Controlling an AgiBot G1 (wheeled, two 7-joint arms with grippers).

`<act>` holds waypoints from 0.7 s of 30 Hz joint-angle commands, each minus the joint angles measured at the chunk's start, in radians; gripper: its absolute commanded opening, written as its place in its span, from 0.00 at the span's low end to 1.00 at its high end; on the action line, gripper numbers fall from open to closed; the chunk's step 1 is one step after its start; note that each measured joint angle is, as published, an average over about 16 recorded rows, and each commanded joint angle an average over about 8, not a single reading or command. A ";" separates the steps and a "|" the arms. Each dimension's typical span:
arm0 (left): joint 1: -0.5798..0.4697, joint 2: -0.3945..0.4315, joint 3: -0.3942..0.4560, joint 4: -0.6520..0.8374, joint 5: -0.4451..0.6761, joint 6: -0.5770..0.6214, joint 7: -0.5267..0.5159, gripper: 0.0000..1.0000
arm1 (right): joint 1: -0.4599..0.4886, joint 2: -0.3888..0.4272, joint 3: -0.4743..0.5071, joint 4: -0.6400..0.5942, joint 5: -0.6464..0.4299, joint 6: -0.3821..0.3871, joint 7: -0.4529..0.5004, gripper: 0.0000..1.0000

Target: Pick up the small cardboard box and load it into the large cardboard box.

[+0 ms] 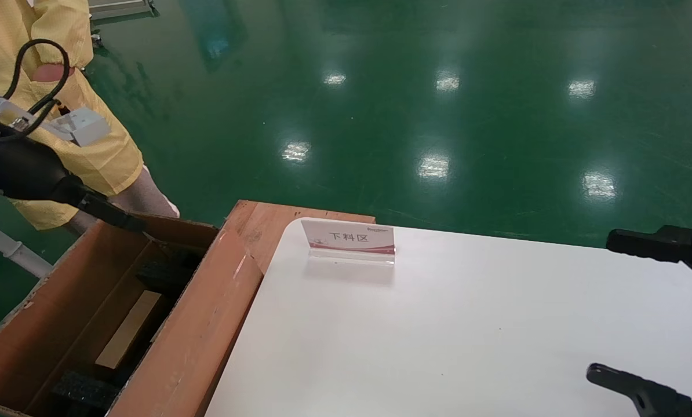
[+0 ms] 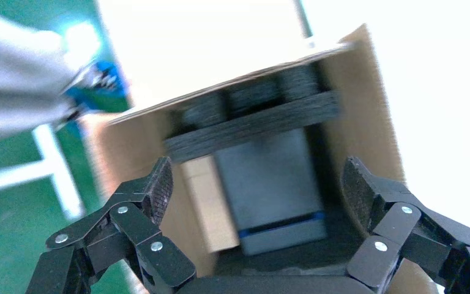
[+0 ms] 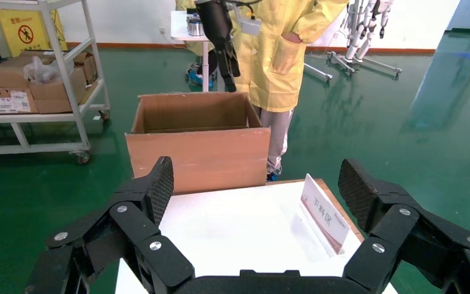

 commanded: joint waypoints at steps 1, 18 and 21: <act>-0.027 -0.031 -0.022 -0.022 -0.032 0.037 0.039 1.00 | 0.000 0.000 0.000 0.000 0.000 0.000 0.000 1.00; 0.164 -0.066 -0.339 -0.229 -0.078 0.056 0.107 1.00 | 0.000 0.000 0.000 -0.001 0.000 0.000 -0.001 1.00; 0.226 -0.071 -0.431 -0.286 -0.087 0.056 0.121 1.00 | 0.000 0.000 -0.001 -0.001 0.000 0.000 -0.001 1.00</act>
